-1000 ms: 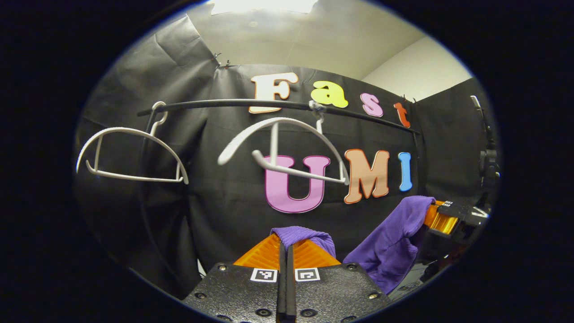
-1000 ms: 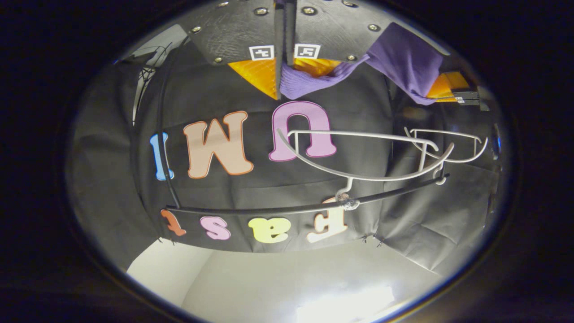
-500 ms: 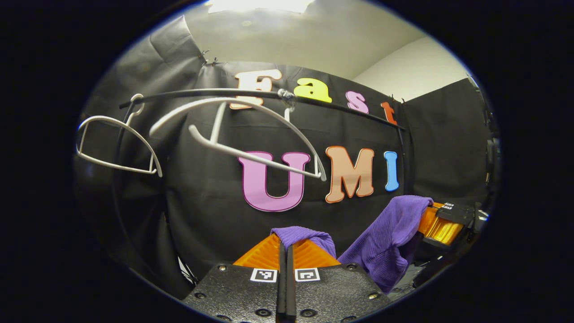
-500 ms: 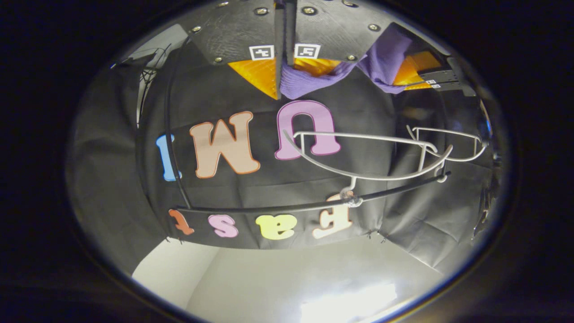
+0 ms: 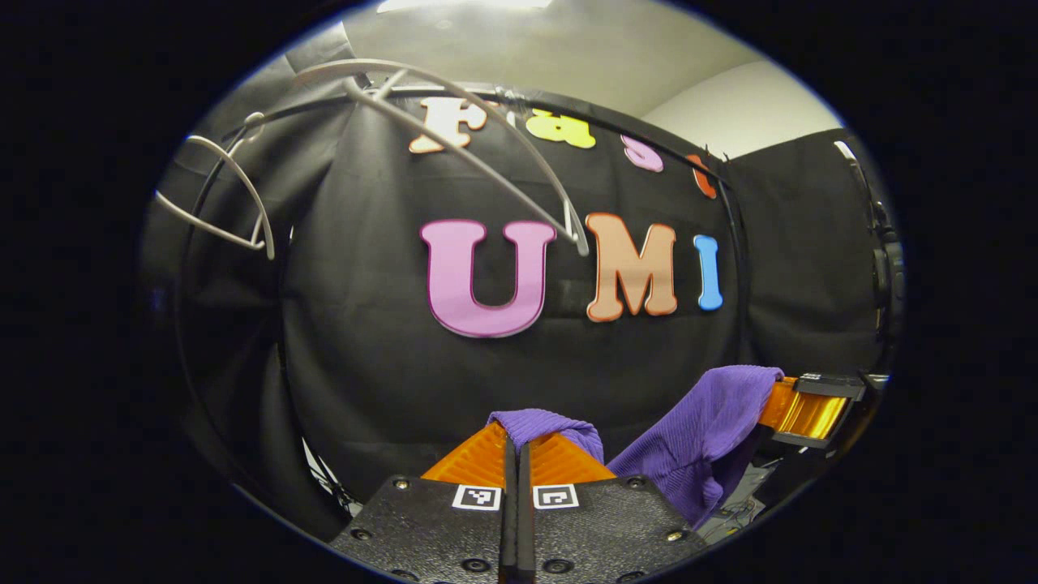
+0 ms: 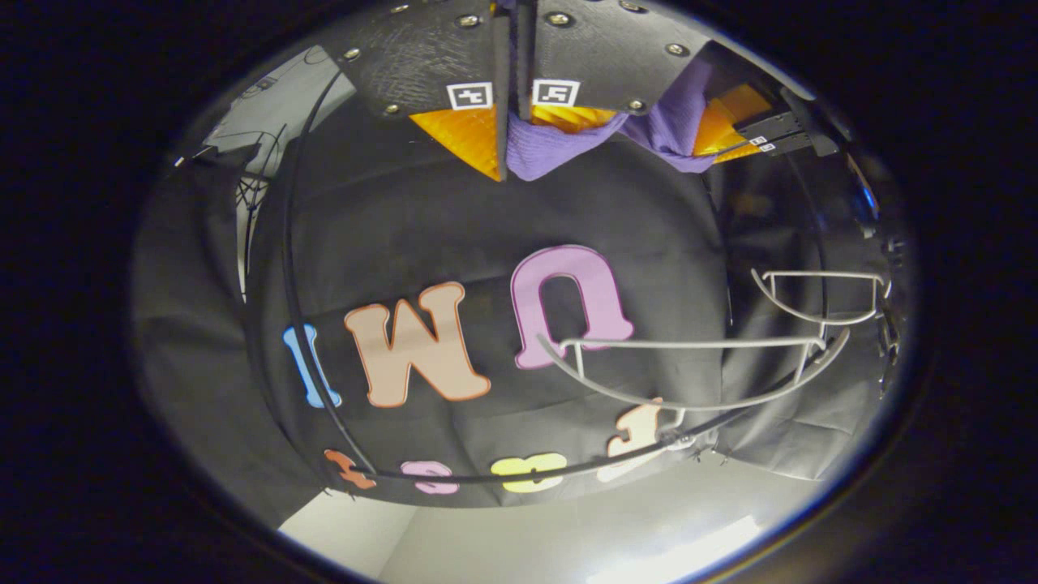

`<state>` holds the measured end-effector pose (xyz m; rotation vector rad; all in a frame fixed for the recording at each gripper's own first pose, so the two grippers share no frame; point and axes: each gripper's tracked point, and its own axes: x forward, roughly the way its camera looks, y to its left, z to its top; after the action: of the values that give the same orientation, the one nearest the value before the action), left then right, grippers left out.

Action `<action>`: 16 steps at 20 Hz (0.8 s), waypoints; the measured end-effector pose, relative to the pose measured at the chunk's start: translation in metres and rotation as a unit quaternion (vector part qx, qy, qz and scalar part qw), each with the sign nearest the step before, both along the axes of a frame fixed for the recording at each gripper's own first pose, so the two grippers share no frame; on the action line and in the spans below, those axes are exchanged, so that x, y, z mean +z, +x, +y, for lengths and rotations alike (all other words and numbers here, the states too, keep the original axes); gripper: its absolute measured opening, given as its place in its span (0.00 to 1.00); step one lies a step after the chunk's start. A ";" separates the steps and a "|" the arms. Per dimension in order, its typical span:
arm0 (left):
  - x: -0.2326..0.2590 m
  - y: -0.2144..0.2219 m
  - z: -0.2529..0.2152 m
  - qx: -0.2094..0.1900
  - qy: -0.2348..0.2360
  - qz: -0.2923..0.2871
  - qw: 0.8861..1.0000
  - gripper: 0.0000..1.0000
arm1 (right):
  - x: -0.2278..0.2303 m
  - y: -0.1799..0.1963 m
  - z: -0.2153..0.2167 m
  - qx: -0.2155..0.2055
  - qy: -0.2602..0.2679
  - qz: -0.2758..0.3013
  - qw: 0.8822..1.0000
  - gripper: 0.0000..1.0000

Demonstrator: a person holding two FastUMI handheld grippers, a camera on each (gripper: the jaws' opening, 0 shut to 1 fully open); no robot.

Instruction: Grasp the clothes on the hanger with both hands and then place them into the laundry hamper below.

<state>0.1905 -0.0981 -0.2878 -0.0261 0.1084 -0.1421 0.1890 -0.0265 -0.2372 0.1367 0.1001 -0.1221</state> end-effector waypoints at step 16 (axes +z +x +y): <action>-0.286 -0.020 -0.008 0.014 0.030 0.196 0.980 0.01 | -0.303 -0.027 -0.044 -0.051 0.045 0.211 0.975 0.04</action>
<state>0.1705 -0.1065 -0.5736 0.0050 0.5051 -0.1033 0.1625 -0.0705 -0.5406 0.2051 0.5232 -0.2481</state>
